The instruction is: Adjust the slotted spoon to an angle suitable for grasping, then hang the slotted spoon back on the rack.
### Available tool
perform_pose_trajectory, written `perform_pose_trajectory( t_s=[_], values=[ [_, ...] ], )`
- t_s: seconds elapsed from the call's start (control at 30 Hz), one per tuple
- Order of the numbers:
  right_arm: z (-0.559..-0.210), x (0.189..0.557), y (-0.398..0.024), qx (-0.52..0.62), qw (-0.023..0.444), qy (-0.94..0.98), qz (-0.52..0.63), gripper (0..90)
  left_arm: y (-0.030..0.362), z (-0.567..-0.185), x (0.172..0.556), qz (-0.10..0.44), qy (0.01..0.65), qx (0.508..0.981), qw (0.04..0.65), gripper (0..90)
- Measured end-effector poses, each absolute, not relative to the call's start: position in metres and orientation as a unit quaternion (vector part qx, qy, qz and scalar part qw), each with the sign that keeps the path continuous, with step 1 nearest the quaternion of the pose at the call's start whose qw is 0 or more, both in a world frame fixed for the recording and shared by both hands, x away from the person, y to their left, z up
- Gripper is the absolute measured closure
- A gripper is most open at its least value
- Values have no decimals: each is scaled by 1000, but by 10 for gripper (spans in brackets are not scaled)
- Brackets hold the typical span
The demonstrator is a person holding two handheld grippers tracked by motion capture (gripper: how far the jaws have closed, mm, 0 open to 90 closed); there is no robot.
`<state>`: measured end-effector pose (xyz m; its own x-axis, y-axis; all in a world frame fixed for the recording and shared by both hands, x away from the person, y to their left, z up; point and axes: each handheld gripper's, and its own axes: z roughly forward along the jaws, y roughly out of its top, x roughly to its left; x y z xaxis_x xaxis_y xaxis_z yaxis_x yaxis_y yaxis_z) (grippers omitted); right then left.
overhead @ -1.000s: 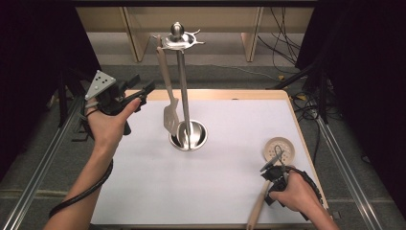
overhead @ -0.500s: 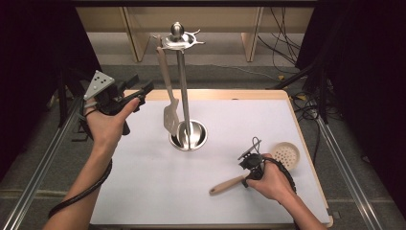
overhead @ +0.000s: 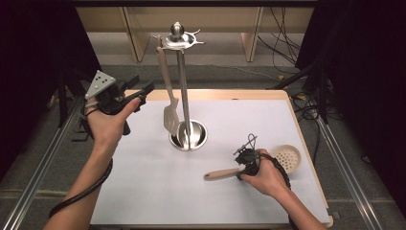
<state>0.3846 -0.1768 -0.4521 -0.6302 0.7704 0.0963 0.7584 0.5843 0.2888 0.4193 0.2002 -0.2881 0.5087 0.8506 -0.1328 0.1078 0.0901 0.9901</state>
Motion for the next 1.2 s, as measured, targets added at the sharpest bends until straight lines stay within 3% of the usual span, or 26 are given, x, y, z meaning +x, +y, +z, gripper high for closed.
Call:
perform_pose_trajectory(
  t_s=[0.33, 0.77, 1.2],
  values=[
    [-431, 386, -197, 365, 79, 915, 155, 587, 200, -289, 419, 301, 399, 604, 620, 403],
    [-428, 391, -211, 328, 100, 927, 152, 544, 205, -292, 411, 297, 406, 605, 617, 400],
    [-434, 407, -201, 214, 75, 970, 84, 488, 201, -294, 416, 298, 406, 610, 612, 396]
  ],
)
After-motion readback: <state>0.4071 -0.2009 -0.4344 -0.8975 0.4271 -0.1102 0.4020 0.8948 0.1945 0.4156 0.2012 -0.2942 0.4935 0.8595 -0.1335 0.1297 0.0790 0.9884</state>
